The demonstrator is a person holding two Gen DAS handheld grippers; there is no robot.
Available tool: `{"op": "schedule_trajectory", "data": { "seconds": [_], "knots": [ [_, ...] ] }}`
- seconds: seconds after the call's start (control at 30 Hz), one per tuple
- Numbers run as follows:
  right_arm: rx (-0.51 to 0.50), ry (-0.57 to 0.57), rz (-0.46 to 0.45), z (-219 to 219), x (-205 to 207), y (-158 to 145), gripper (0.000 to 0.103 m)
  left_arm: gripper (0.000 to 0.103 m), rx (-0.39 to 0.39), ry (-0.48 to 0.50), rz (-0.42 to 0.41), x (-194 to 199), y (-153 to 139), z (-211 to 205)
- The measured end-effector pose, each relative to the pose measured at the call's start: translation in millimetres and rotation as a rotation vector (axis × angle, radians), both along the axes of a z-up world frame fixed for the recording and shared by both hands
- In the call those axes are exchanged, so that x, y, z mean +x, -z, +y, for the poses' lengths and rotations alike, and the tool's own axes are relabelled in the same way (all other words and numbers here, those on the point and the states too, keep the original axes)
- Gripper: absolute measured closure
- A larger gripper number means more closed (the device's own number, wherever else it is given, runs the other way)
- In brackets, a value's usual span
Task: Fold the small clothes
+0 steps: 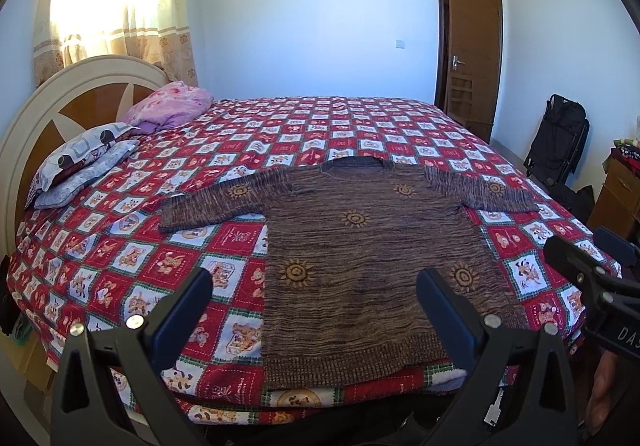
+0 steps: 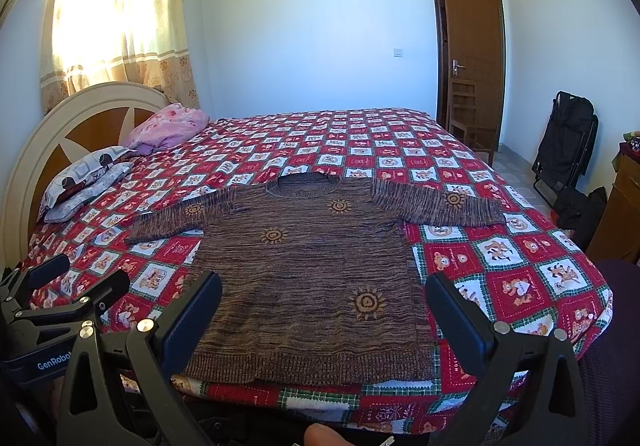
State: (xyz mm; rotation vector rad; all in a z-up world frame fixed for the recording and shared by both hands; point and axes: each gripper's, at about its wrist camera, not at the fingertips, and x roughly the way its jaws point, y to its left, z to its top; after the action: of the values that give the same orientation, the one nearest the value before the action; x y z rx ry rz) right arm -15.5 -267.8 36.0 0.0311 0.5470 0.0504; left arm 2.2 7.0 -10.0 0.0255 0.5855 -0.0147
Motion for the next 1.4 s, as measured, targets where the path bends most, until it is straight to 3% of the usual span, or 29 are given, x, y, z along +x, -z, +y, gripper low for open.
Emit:
{"op": "schedule_trajectory", "data": {
  "seconds": [0.8,0.93,1.17,1.4],
  "knots": [
    [0.020,-0.017,0.028,-5,13,7,0.001,0.000,-0.005,0.014,0.029,8,13,2],
    [0.085,-0.055,0.041,-14,26,17,0.001,0.000,-0.001,0.037,0.027,17,16,3],
    [0.105,-0.055,0.104,-30,62,47,0.001,0.000,0.033,0.033,-0.016,44,22,15],
    [0.089,0.005,0.170,-61,110,81,0.001,0.000,0.070,0.046,0.034,95,37,26]
  ]
}}
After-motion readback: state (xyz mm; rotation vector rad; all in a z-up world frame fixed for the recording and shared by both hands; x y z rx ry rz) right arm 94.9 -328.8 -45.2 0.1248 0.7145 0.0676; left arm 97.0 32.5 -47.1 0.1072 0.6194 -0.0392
